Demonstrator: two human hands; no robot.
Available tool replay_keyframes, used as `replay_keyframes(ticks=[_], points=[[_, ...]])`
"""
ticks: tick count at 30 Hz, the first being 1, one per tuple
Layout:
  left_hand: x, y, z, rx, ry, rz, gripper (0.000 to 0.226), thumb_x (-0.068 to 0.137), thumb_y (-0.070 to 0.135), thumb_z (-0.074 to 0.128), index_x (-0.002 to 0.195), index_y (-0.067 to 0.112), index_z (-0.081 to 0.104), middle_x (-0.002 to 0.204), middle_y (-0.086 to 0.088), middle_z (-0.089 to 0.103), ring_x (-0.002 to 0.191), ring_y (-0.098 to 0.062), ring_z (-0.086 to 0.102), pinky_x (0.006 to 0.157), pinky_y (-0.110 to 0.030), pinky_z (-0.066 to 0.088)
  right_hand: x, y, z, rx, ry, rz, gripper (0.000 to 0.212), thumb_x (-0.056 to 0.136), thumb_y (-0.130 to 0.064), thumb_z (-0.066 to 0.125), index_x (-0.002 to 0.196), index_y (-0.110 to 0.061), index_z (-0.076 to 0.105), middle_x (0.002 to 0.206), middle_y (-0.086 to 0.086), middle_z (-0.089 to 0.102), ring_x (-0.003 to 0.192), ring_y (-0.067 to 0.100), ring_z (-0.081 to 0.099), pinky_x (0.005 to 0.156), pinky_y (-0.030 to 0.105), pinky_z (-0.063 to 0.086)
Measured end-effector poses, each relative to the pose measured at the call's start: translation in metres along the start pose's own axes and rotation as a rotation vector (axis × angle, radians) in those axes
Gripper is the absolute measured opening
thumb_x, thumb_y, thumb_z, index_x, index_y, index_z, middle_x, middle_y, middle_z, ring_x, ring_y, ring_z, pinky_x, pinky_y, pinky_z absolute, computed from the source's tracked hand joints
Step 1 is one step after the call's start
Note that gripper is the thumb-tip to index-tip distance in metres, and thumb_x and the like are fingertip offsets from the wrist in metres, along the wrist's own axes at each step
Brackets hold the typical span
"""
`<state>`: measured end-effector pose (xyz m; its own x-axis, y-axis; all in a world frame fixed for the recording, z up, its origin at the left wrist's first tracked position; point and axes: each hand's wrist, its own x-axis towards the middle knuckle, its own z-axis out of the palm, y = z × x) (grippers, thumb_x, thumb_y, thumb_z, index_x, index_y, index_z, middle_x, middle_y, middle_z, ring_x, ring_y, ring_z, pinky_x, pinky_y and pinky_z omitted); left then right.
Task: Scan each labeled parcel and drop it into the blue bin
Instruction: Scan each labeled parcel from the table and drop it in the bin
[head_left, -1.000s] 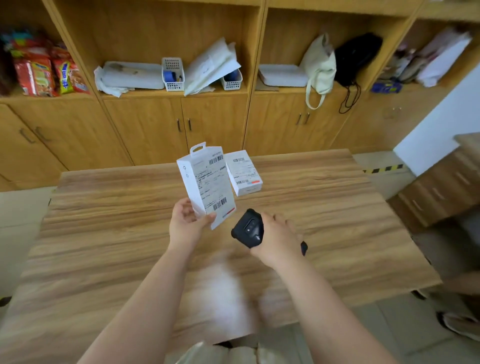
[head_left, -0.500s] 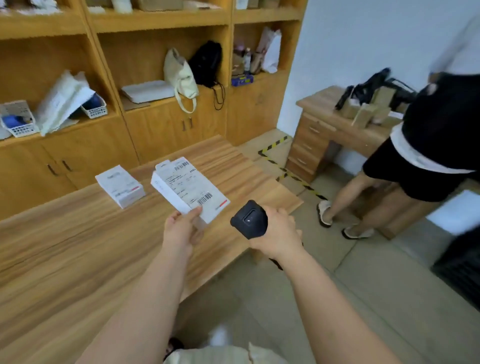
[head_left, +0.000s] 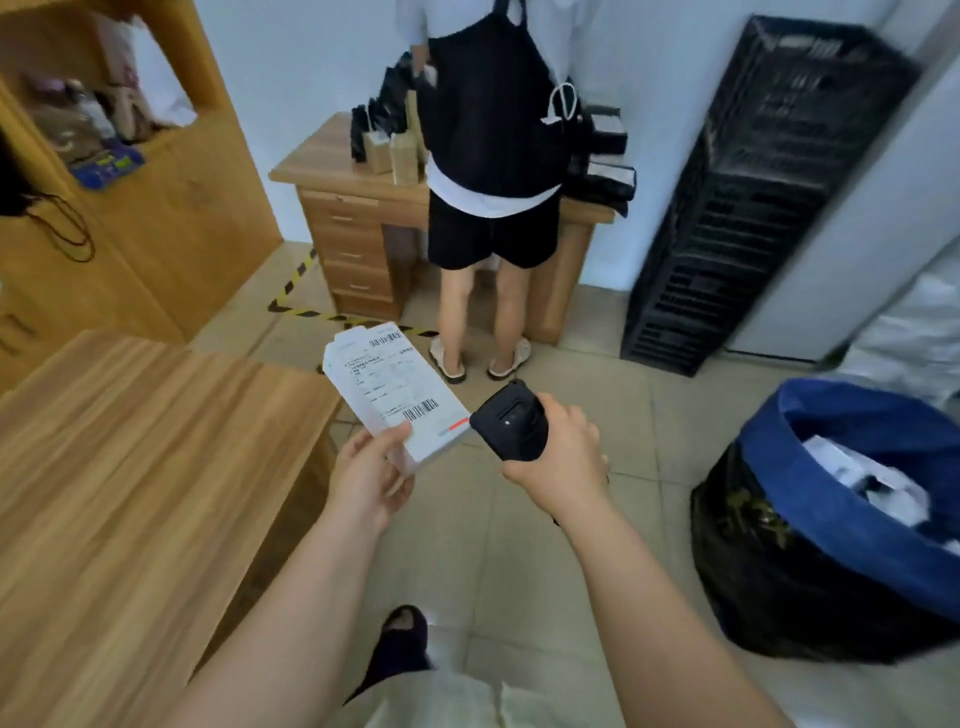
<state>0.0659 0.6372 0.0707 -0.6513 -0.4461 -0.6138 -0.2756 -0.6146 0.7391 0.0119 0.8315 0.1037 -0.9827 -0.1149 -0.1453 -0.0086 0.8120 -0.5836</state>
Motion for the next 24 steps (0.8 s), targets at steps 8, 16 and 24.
replay_keyframes(ticks=[8, 16, 24], points=[[0.030, -0.006, 0.141, 0.188, -0.222, -0.178, 0.032, 0.082, 0.018, 0.074, 0.112, 0.023, 0.063, 0.105, 0.000, 0.071, 0.085, -0.014, 0.061, 0.069, -0.030, 0.046, 0.037, 0.075, -0.064, 0.144, 0.208, 0.204, 0.080, 0.068, -0.028, 0.078, 0.139, -0.034, 0.042, 0.126, -0.003, 0.046, 0.120, 0.025, 0.042, 0.100, 0.046, 0.043], [0.072, 0.012, 0.305, 0.298, -0.448, -0.382, 0.023, 0.082, 0.024, 0.075, 0.100, 0.022, 0.061, 0.092, 0.003, 0.067, 0.089, -0.014, 0.058, 0.071, -0.030, 0.045, 0.110, 0.124, -0.145, 0.161, 0.479, 0.409, 0.070, 0.066, -0.034, 0.076, 0.130, -0.038, 0.046, 0.120, -0.003, 0.047, 0.118, 0.027, 0.045, 0.095, 0.045, 0.043], [0.102, -0.003, 0.446, 0.544, -0.710, -0.445, 0.017, 0.084, 0.023, 0.074, 0.097, 0.021, 0.064, 0.092, 0.003, 0.065, 0.096, -0.018, 0.057, 0.081, -0.032, 0.045, 0.168, 0.168, -0.192, 0.249, 0.650, 0.554, 0.080, 0.071, -0.035, 0.078, 0.140, -0.032, 0.038, 0.134, 0.000, 0.044, 0.129, 0.026, 0.038, 0.103, 0.051, 0.041]])
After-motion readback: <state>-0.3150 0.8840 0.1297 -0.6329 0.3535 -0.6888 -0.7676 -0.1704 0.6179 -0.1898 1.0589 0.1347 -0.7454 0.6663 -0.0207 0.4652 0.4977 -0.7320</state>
